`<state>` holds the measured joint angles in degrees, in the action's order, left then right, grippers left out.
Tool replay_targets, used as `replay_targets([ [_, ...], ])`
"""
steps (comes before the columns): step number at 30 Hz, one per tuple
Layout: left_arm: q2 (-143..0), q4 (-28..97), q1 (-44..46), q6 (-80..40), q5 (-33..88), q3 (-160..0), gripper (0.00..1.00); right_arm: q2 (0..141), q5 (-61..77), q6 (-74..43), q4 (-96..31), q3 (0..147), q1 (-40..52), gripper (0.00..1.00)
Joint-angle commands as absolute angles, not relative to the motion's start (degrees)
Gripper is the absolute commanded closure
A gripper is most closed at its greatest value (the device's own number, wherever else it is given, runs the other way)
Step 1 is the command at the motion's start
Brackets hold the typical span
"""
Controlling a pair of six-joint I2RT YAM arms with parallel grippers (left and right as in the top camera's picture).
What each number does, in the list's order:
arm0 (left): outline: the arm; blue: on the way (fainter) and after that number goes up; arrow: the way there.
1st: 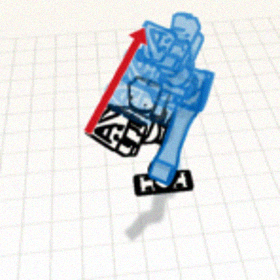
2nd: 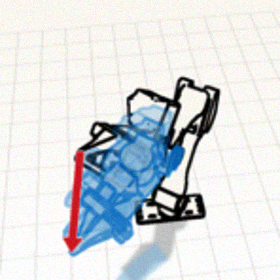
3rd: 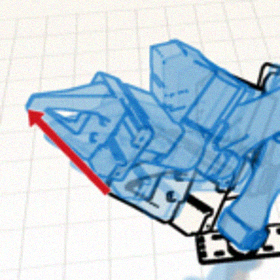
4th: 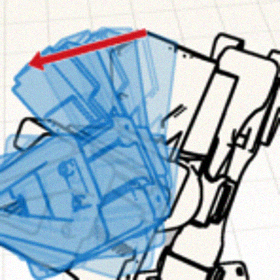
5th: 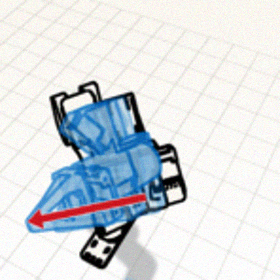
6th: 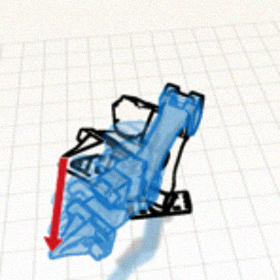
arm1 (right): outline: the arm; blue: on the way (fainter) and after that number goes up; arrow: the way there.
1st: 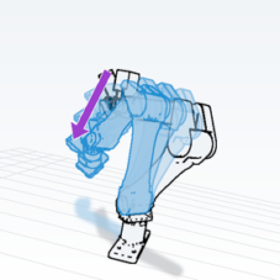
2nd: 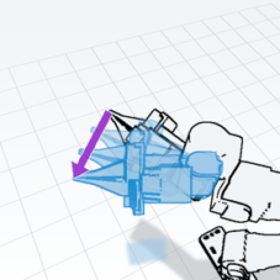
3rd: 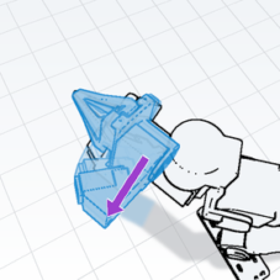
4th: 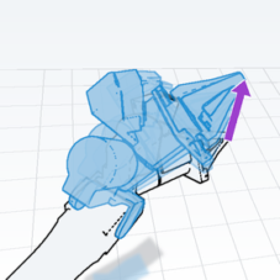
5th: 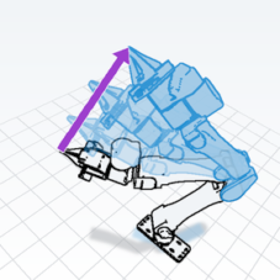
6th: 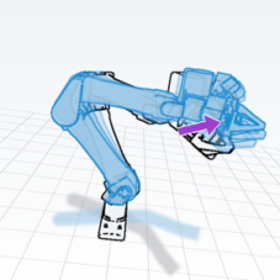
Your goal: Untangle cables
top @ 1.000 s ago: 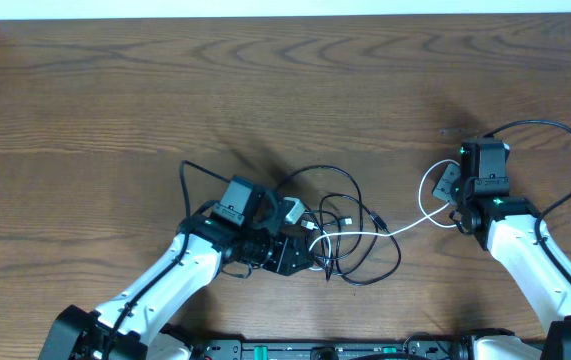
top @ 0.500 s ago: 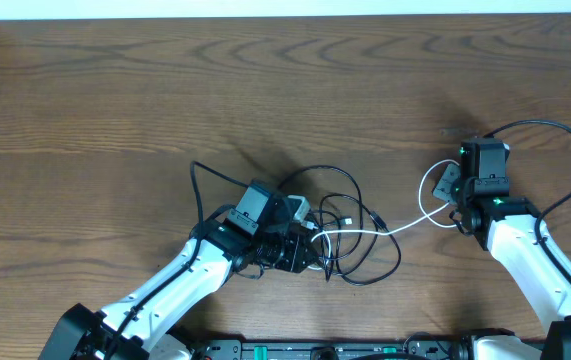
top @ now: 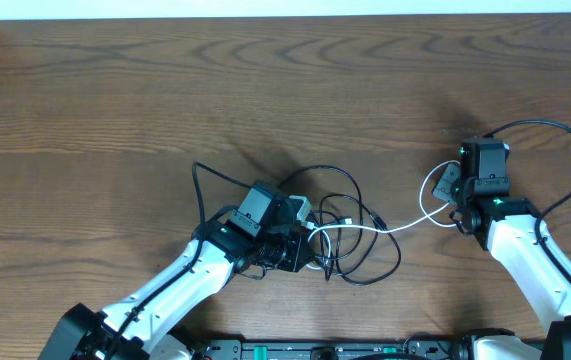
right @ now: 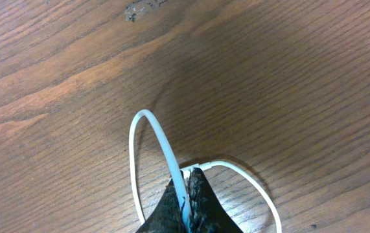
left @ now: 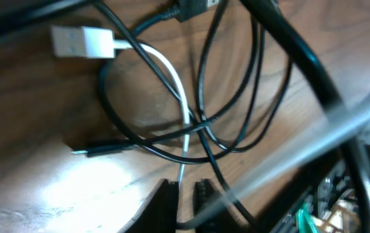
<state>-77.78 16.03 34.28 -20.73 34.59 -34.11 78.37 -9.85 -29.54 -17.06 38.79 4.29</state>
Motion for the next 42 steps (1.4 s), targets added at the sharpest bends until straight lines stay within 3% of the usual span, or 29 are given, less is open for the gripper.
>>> replay_targets([
  [1,-74.5,16.8,34.3,-20.2,37.5,-36.5,0.93,78.6,-10.1,-28.6,-16.9,38.5,3.9,0.99],
  [13,-51.8,19.6,34.3,-27.0,28.0,-43.9,0.93,77.4,-6.9,-28.6,-16.9,38.6,3.9,0.99],
  [22,-38.3,6.9,34.3,-37.2,24.8,-45.3,0.93,74.8,4.3,-24.1,-14.4,38.6,3.9,0.99],
  [34,-45.7,7.1,34.3,-44.8,24.5,-45.3,0.93,74.8,17.1,-17.5,-12.3,38.6,3.9,0.99],
  [42,-62.8,4.4,34.3,-44.9,41.4,-47.5,0.93,71.4,38.2,-9.8,-8.9,38.6,3.9,0.99],
])
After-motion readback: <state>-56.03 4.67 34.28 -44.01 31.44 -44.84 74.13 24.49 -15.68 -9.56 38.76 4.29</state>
